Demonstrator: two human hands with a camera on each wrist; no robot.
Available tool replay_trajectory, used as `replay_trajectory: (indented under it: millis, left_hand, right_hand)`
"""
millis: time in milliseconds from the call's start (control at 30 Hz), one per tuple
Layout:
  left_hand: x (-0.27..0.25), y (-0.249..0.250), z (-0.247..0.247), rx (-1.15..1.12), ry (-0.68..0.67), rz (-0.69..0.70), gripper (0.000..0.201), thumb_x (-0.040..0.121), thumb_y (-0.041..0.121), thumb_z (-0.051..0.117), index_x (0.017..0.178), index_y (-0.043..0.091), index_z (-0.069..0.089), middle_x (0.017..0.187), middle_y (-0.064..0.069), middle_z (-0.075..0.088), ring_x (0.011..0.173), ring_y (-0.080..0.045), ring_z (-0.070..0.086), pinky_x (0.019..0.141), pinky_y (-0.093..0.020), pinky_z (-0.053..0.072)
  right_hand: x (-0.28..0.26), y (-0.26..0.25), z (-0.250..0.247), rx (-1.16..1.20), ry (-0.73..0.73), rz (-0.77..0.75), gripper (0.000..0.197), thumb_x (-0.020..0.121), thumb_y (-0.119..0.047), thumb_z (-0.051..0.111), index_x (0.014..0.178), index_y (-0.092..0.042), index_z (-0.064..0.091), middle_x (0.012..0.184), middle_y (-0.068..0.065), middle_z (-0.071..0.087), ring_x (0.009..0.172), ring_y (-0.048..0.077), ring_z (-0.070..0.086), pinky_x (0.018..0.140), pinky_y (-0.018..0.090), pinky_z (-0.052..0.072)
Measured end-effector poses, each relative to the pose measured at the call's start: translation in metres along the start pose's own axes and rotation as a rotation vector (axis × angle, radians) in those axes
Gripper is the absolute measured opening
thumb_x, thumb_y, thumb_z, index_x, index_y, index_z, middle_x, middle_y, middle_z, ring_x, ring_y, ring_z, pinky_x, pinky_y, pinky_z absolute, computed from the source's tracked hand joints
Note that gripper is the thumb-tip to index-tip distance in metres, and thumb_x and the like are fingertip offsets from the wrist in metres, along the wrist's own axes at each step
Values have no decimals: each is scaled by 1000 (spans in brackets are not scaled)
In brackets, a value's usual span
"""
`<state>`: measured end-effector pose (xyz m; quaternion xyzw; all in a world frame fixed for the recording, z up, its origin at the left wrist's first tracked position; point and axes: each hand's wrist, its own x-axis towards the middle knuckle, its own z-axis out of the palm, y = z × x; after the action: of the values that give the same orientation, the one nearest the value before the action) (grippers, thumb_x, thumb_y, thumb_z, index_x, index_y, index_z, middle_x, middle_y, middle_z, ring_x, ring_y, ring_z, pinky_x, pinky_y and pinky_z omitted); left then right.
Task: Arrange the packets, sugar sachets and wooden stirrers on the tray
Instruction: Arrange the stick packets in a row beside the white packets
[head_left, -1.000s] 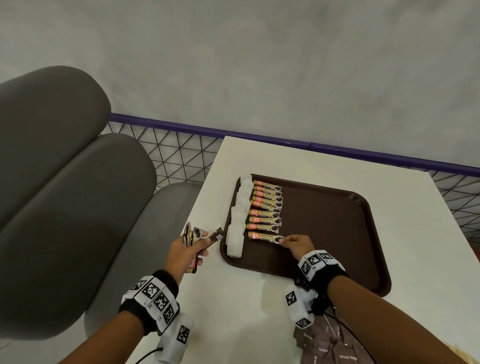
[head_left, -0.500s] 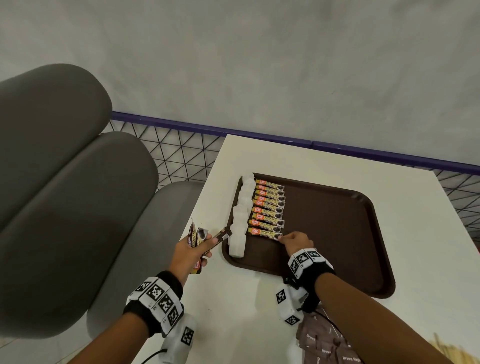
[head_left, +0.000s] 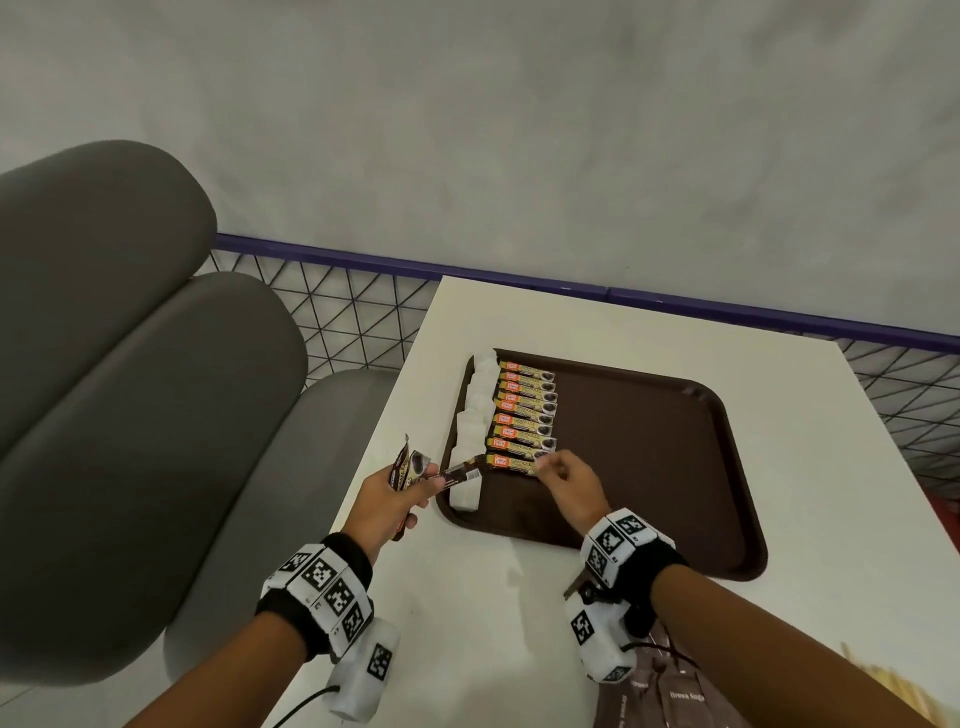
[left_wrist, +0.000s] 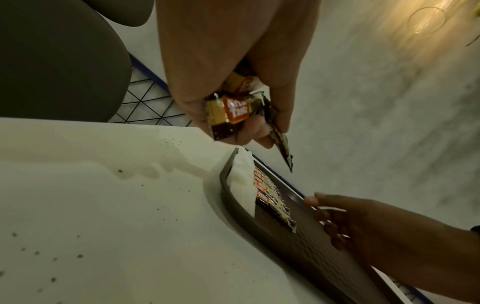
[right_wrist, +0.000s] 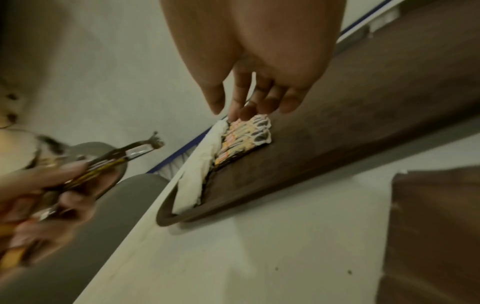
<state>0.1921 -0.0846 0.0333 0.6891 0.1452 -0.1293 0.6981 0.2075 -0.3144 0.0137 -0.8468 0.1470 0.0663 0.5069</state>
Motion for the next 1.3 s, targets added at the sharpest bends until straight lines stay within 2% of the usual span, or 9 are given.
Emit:
replay_trajectory:
  millis: [133, 233, 300, 533, 633, 767, 933, 1133, 1300]
  left_hand:
    - [-5, 6, 11, 12, -53, 10, 16, 81, 9, 70, 97, 8, 67, 71, -2, 57, 62, -12, 47, 45, -19, 35]
    - [-11, 9, 19, 26, -98, 22, 19, 82, 12, 70, 100, 7, 66, 74, -3, 58, 61, -12, 47, 44, -18, 36]
    - [-14, 11, 21, 16, -92, 5, 21, 84, 20, 68, 101, 7, 66, 76, -5, 64, 57, -11, 47, 43, -18, 36]
    - [-14, 14, 18, -69, -92, -15, 23, 86, 27, 65, 98, 7, 66, 88, -18, 71, 59, -13, 52, 48, -23, 40]
    - [-14, 13, 17, -57, -65, 20, 12, 82, 20, 70, 89, 10, 68, 74, -19, 62, 52, -14, 47, 45, -22, 37]
    - [-15, 12, 18, -133, -61, 54, 8, 82, 5, 68, 86, 9, 64, 75, -9, 61, 45, -8, 47, 41, -19, 37]
    - [-14, 10, 18, -166, -49, 74, 11, 82, -1, 66, 82, 9, 62, 78, -11, 62, 46, -6, 48, 40, -18, 37]
    - [-12, 5, 24, -201, -31, 64, 17, 82, 1, 67, 79, 14, 56, 73, -12, 55, 37, -9, 38, 36, -15, 26]
    - [-12, 2, 34, -51, -78, 74, 17, 80, 1, 68, 82, 11, 55, 62, -2, 55, 38, -9, 42, 39, -19, 32]
  right_hand:
    - [-14, -19, 8, 174, -224, -82, 12, 90, -26, 57, 100, -22, 62, 101, -1, 62, 95, 10, 56, 88, 23, 44]
    - [-21, -27, 10, 251, -258, -109, 6, 87, -16, 61, 91, -21, 62, 78, -3, 54, 69, 6, 47, 62, 9, 39]
    - [-23, -27, 7, 327, -202, -143, 12, 85, -9, 63, 87, -20, 62, 74, -2, 50, 64, 8, 45, 55, 12, 38]
    - [-34, -24, -5, 334, -154, -282, 27, 78, 5, 65, 76, -22, 64, 80, -13, 64, 70, 6, 50, 64, 17, 44]
    - [-38, -23, -5, 359, -161, -286, 28, 78, 10, 62, 77, -18, 64, 82, -6, 63, 71, 9, 51, 66, 16, 46]
    - [-40, -21, 0, 392, -157, -219, 34, 85, 9, 53, 96, -23, 61, 84, 0, 57, 68, 6, 52, 57, 17, 45]
    - [-38, -19, 3, 630, -200, -17, 39, 83, 9, 54, 120, -3, 51, 77, 7, 57, 68, 16, 55, 58, 23, 49]
    - [-42, -21, 16, 649, -328, 221, 28, 85, -10, 63, 110, -7, 50, 89, 8, 60, 69, 13, 54, 59, 21, 49]
    - [-41, -31, 26, 567, -430, 130, 7, 90, -16, 56, 94, -10, 57, 90, 5, 62, 75, 13, 56, 64, 21, 47]
